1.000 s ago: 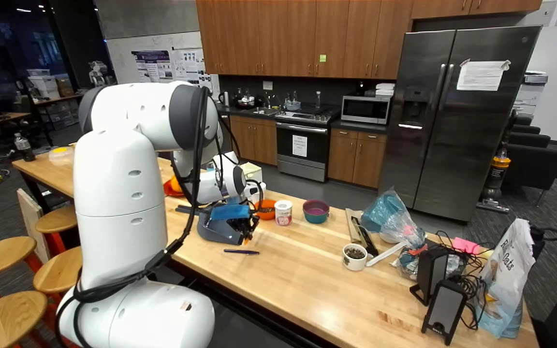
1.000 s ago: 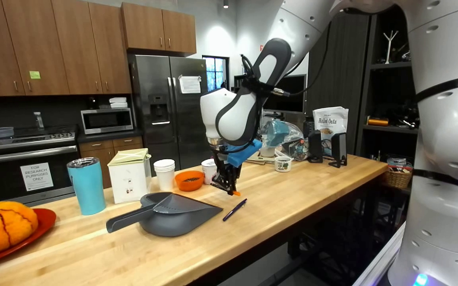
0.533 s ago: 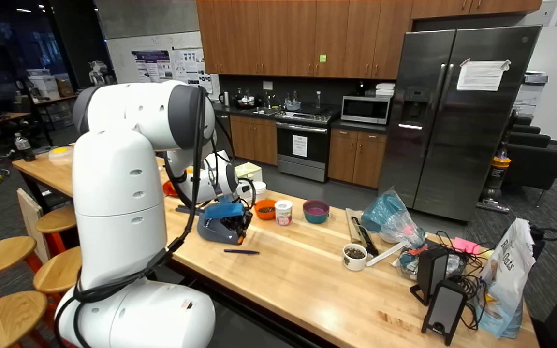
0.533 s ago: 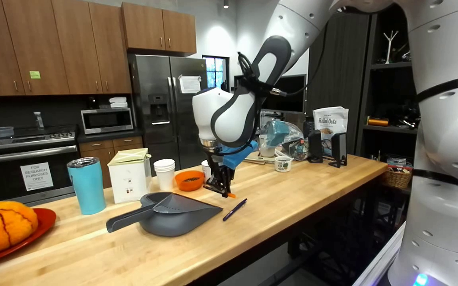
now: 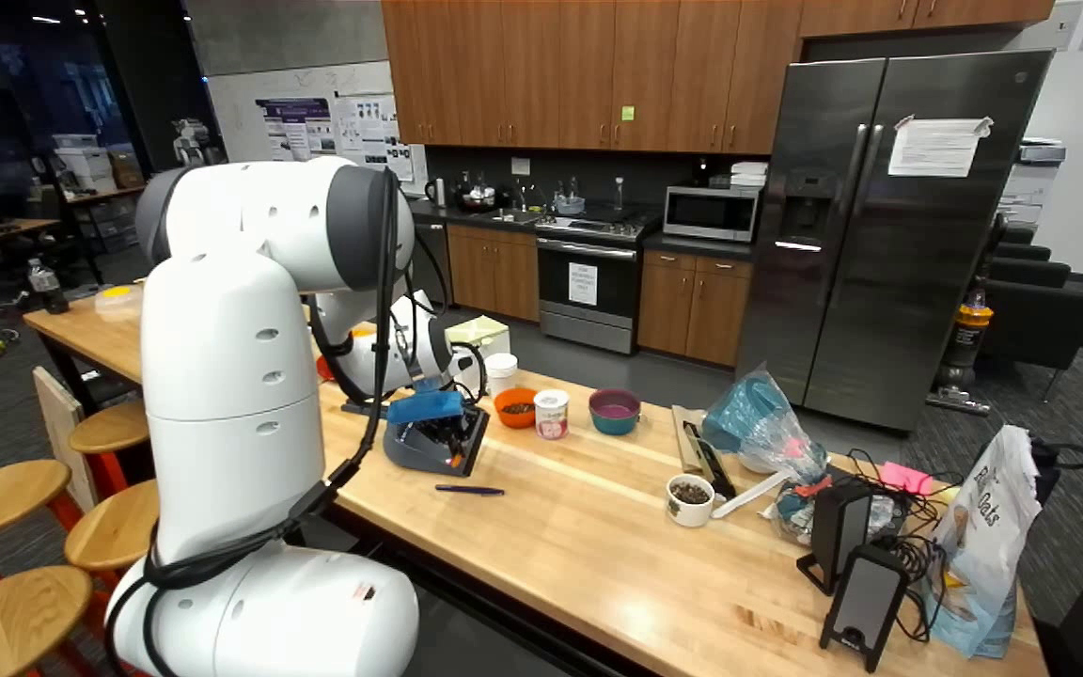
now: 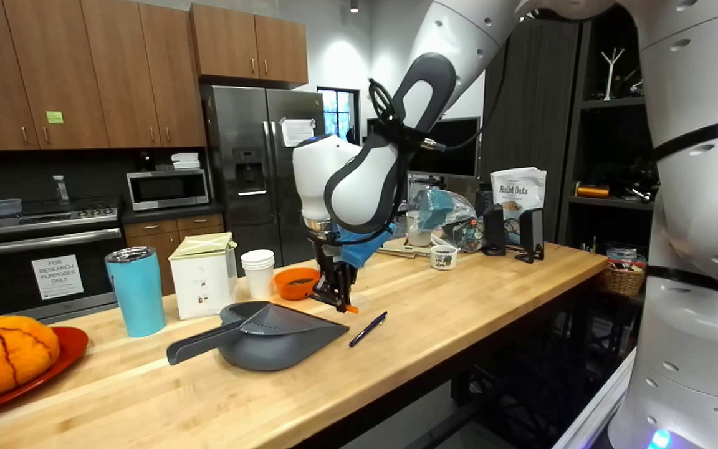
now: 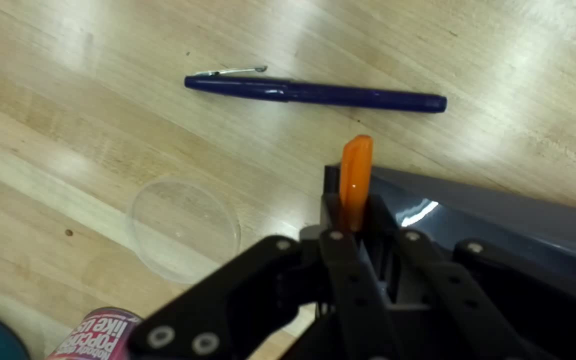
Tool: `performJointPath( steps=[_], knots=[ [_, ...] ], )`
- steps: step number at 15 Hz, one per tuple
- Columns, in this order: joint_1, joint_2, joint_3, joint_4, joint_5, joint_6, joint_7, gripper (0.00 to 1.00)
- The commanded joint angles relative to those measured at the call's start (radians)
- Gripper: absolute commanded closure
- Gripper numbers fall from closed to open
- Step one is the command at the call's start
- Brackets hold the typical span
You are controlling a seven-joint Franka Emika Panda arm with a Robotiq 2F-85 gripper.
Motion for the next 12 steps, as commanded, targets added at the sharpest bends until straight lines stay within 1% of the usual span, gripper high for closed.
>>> performJointPath(
  steps=[1,4,5,6,7,9,12],
  knots=[
    [0.006,0.016,0.002,0.007,-0.014,0.028,-0.007,0.96],
    [0.010,0.030,-0.010,0.005,-0.035,0.060,-0.002,0.96],
    [0.010,0.032,-0.013,0.004,-0.040,0.058,-0.003,0.81],
    [0.005,0.033,-0.016,0.000,-0.036,0.058,-0.011,0.60],
    [0.000,0.034,-0.023,-0.003,-0.037,0.059,-0.015,0.56],
    [-0.017,0.031,-0.037,-0.005,-0.023,0.054,-0.039,0.45],
    [-0.064,0.030,-0.063,0.020,-0.008,0.018,-0.128,0.23]
  ],
)
